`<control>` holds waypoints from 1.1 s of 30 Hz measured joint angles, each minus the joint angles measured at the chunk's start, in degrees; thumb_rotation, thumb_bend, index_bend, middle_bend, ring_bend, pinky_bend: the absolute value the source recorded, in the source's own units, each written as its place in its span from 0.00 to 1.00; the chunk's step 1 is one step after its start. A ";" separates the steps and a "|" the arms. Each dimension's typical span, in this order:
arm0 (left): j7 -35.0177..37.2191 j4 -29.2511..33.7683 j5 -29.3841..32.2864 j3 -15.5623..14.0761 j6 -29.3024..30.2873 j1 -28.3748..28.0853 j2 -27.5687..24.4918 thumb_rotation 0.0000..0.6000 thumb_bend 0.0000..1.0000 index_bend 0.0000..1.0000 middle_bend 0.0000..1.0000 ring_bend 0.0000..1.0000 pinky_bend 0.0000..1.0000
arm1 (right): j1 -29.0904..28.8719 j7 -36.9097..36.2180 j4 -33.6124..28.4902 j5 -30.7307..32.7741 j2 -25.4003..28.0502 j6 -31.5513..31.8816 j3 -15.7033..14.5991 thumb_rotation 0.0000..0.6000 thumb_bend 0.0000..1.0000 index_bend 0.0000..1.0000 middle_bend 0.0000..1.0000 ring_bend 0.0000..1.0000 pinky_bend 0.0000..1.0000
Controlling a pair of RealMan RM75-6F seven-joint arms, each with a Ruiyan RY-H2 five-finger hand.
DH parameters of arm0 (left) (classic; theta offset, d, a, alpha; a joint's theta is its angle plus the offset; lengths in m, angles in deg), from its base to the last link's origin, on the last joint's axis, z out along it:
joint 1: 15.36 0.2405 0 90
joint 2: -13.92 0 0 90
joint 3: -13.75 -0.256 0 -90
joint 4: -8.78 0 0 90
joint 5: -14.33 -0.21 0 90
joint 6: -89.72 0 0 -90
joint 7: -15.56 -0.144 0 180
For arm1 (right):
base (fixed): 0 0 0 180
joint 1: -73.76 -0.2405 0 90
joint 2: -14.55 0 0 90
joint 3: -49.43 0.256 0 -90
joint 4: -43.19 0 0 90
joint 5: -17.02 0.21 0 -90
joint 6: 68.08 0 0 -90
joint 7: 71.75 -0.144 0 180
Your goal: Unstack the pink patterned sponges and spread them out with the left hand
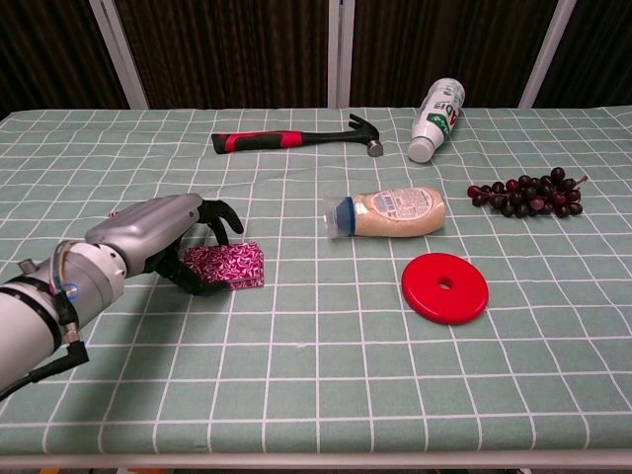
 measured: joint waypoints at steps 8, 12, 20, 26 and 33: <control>0.31 0.61 -0.26 -0.01 -0.02 0.20 -0.43 1.00 0.28 0.28 0.39 0.09 0.02 | -0.01 -0.06 0.04 0.10 0.04 -0.15 0.02 1.00 0.09 0.00 0.00 0.00 0.00; 0.50 0.99 -0.35 0.24 0.08 0.29 -0.92 1.00 0.28 0.29 0.39 0.09 0.02 | -0.07 -0.04 0.02 0.08 0.02 -0.23 0.03 1.00 0.09 0.00 0.00 0.00 0.00; 1.01 1.60 -0.46 0.79 -0.03 0.26 -2.10 1.00 0.28 0.29 0.40 0.09 0.02 | -0.10 0.27 -0.22 -0.02 0.02 -0.12 0.03 1.00 0.09 0.00 0.00 0.00 0.00; 1.08 1.53 -0.31 2.10 -0.72 -0.60 -2.95 1.00 0.28 0.29 0.40 0.09 0.02 | -0.04 0.48 -0.52 -0.22 0.16 0.21 0.03 1.00 0.09 0.00 0.00 0.00 0.00; 0.43 0.39 1.03 5.55 -2.56 -3.34 -4.65 1.00 0.28 0.29 0.40 0.10 0.02 | -0.02 0.24 -0.57 -0.21 0.26 0.29 0.11 1.00 0.09 0.00 0.00 0.00 0.00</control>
